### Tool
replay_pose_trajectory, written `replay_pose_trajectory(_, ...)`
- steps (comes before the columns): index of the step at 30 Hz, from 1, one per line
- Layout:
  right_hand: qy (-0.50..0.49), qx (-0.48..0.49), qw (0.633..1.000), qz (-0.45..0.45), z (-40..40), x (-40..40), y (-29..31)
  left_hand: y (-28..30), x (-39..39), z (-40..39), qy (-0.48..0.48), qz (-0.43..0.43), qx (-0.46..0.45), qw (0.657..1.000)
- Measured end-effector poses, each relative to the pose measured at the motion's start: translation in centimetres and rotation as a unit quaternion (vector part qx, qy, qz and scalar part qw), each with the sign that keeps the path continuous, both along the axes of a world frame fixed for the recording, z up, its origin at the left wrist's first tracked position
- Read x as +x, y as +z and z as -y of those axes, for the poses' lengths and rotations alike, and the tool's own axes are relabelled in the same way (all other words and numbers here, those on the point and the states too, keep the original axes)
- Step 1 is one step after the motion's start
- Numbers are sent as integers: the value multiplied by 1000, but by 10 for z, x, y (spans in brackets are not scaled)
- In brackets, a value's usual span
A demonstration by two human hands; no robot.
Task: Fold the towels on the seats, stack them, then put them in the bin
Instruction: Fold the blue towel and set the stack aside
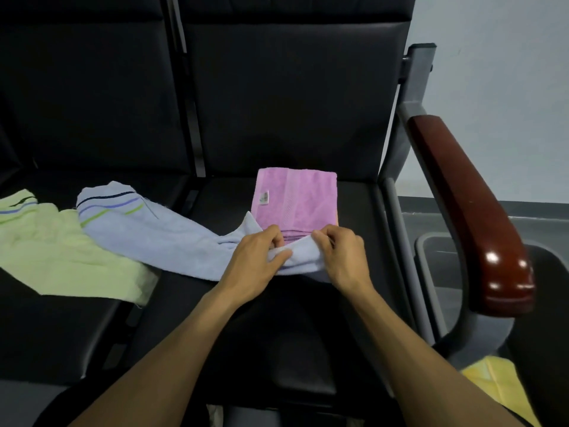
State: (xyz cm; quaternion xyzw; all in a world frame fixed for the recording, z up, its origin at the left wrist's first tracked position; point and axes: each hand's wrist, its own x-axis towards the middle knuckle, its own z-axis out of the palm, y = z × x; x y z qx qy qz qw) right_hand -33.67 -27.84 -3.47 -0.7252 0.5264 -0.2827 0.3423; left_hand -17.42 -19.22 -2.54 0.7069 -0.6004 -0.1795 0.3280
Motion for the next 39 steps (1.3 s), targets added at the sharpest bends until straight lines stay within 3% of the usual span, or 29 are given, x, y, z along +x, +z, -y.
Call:
replay_pose_trajectory(6, -31, -34, 995, -85, -4, 7, 10, -2, 22, -8, 38, 94, 70, 992)
replay_pose_trajectory(11, 238, 24, 964, -114, -12, 15, 1, 4, 13, -13, 6, 82, 45, 996)
replay_pose_trajectory(13, 273, 55, 957, -87, -17, 20, 1, 4, 12, -13, 14, 71, 39, 997)
replay_pose_trajectory(16, 225, 37, 971, -75, -17, 21, -1, 3, 15, -12, 28, 72, 32, 996)
replay_pose_trajectory(20, 30, 62, 997, 18, -8, 17, 3, -2, 21, -14, 33, 86, 63, 994)
replay_pose_trajectory(22, -45, 13, 998, 38, -5, 14, 8, -1, 22, -15, 26, 94, 65, 993)
replay_pose_trajectory(23, -26, 7, 998, 48, -5, 13, 12, 0, 22, -15, 25, 80, 51, 995)
replay_pose_trajectory(25, 116, 71, 990, 28, -10, 15, 19, 3, 21, -14, 23, 36, 7, 999)
replay_pose_trajectory(27, 226, 96, 968, -46, -19, 19, 16, 4, 19, -13, 21, 21, -6, 1000)
replay_pose_trajectory(28, 205, 74, 973, -69, -20, 21, 14, 4, 18, -12, 26, 24, -3, 999)
replay_pose_trajectory(31, -37, -14, 997, -63, -11, 15, 19, 1, 22, -10, 78, 34, -3, 996)
replay_pose_trajectory(32, -68, -34, 995, -59, -10, 11, 21, 1, 23, -10, 89, 37, -6, 995)
replay_pose_trajectory(33, -53, -38, 996, -65, -8, 9, 20, 1, 24, -10, 90, 38, -5, 995)
replay_pose_trajectory(37, 181, 35, 975, -120, -19, 14, 20, 1, 9, -9, -2, 39, 18, 999)
replay_pose_trajectory(39, 208, 14, 972, -111, -22, 18, 15, 4, 0, -8, -22, 62, 47, 997)
